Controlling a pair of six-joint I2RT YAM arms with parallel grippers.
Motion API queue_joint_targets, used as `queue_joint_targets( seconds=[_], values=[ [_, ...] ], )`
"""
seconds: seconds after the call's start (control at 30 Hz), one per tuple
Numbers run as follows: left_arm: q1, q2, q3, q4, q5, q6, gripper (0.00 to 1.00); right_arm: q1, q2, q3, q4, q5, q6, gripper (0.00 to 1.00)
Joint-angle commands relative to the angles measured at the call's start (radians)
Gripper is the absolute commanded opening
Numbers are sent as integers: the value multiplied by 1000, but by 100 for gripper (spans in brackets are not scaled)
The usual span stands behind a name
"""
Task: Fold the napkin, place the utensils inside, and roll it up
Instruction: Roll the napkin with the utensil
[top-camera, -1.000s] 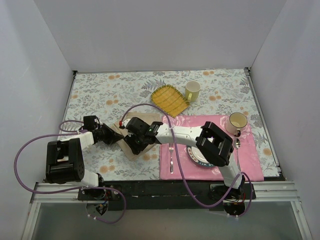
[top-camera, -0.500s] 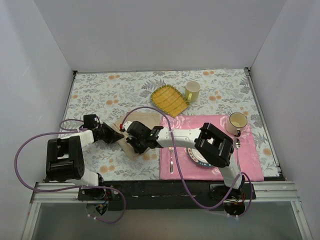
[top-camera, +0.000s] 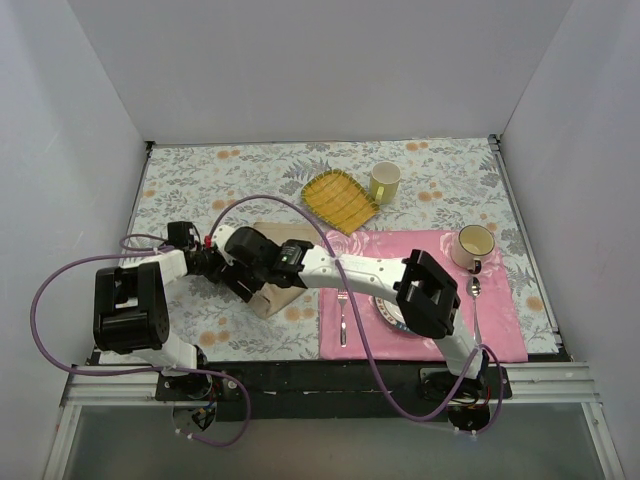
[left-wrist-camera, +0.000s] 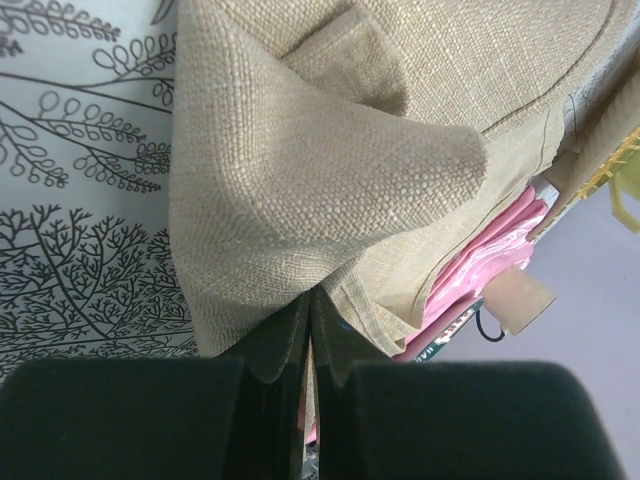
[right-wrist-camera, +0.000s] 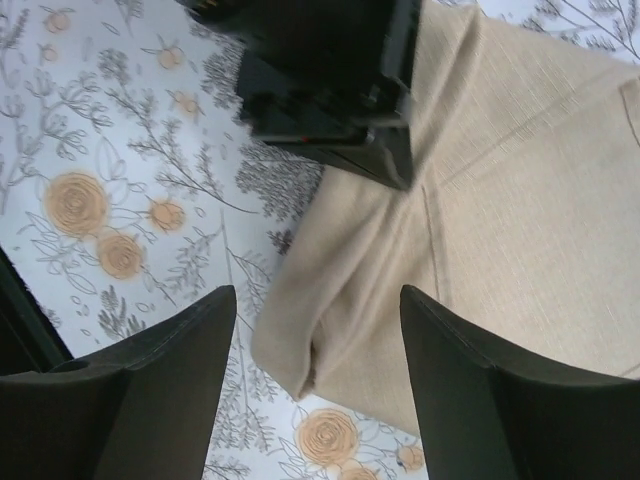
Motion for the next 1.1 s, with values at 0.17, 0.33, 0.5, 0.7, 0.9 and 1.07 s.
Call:
queue_joint_targets(
  seconds=[0.17,0.33,0.5,0.7,0.9,1.07],
  values=[
    [12,55,-15,-139,-203,24,0,33,108,62,109,-62,-27,55],
    [14,58,-9,-139,-200,27,0,29,150,60,117,-30,-29,53],
    [14,61,-7,-136,-197,29,0,15,164,33,130,4,-44,53],
    [12,64,1,-136,-200,31,0,13,179,33,112,22,-72,56],
    [12,60,8,-137,-193,26,0,12,204,2,127,7,-64,62],
    [14,55,14,-148,-197,27,0,15,233,-18,127,10,-55,69]
  ],
)
